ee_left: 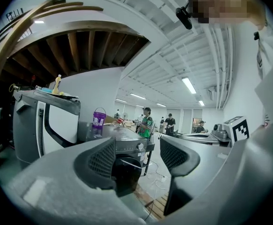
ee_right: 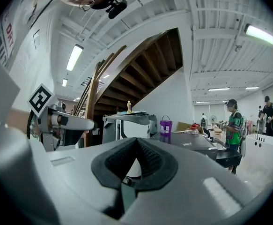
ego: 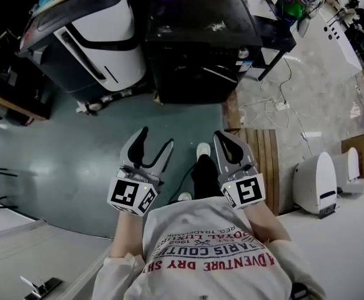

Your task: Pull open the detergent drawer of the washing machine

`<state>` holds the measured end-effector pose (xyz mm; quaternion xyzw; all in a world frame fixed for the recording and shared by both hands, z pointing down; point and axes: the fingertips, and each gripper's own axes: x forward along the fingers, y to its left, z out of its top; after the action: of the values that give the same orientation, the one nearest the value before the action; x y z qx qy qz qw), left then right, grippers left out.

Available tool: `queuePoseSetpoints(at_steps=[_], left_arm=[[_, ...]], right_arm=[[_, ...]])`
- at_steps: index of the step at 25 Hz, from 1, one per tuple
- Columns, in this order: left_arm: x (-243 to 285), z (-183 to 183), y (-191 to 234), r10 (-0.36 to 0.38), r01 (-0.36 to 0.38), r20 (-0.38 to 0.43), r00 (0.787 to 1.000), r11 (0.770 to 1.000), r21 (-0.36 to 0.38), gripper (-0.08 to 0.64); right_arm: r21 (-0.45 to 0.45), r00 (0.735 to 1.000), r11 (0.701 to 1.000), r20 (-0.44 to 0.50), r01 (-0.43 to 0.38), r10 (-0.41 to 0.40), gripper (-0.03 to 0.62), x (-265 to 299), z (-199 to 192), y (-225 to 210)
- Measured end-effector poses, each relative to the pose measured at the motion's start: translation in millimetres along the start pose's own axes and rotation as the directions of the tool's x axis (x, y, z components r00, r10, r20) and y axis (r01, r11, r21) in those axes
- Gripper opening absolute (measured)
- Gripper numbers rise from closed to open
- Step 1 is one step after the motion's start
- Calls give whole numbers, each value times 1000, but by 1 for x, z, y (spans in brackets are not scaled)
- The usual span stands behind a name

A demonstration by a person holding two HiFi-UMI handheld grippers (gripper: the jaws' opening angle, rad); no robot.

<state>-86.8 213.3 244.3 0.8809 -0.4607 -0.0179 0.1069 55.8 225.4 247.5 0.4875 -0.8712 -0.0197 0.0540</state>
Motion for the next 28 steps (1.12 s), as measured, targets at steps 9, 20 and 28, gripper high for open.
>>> queuePoseSetpoints(at_steps=[9, 20, 28], left_arm=[[109, 9, 54, 103, -103, -33, 994, 995, 3, 295], [265, 13, 106, 147, -151, -51, 988, 986, -72, 249], [315, -43, 145, 163, -187, -147, 976, 968, -170, 264]], right_arm=[[23, 996, 996, 9, -88, 88, 0, 110, -7, -90], [43, 985, 985, -29, -170, 171, 1, 223, -28, -204], [56, 975, 976, -64, -210, 213, 0, 279, -67, -231]])
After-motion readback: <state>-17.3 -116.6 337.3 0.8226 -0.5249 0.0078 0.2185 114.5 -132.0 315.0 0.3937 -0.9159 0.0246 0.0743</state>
